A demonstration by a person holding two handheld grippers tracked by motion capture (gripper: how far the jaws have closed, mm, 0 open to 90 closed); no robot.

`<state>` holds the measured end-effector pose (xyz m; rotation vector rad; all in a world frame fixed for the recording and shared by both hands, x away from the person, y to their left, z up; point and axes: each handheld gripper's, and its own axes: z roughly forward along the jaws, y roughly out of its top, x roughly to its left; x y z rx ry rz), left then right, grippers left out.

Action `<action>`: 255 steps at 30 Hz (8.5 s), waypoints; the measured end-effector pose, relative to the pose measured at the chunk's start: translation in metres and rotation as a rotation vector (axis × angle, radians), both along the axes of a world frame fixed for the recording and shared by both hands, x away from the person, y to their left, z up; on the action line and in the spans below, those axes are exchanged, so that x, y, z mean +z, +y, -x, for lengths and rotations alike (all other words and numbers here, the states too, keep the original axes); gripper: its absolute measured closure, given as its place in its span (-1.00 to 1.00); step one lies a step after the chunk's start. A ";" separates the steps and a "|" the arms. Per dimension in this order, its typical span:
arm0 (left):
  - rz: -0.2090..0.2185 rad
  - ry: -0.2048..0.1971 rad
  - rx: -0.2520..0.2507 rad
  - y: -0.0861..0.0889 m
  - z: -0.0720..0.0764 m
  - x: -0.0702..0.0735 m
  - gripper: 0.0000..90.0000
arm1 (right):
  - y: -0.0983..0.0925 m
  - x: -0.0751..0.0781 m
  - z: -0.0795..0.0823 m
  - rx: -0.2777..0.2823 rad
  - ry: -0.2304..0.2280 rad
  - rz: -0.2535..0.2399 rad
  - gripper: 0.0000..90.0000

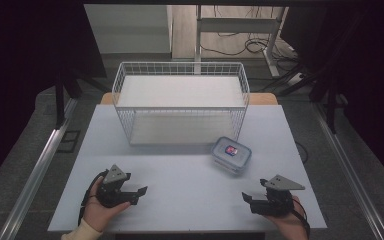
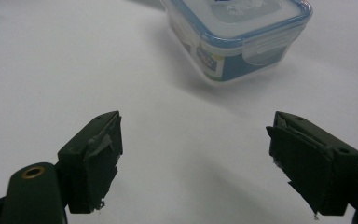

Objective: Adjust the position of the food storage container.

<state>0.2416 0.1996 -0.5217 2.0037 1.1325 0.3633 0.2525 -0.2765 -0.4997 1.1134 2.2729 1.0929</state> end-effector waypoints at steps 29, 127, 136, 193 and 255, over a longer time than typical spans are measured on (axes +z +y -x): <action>0.002 -0.003 -0.008 -0.004 0.001 -0.001 -0.55 | 0.005 0.011 -0.008 0.029 0.021 0.026 -0.45; 0.008 -0.003 -0.017 0.001 -0.002 -0.001 -0.54 | 0.086 0.029 -0.178 0.273 0.025 0.545 1.00; 0.012 -0.002 -0.018 0.002 -0.001 0.000 -0.54 | 0.104 0.029 -0.163 0.365 0.030 0.542 1.00; 0.025 -0.007 -0.010 0.002 -0.001 0.000 -0.55 | 0.056 0.014 -0.051 0.171 0.180 0.183 0.99; 0.003 -0.029 -0.035 -0.011 0.002 0.004 -0.55 | 0.064 0.021 -0.035 0.112 0.048 -0.011 -0.05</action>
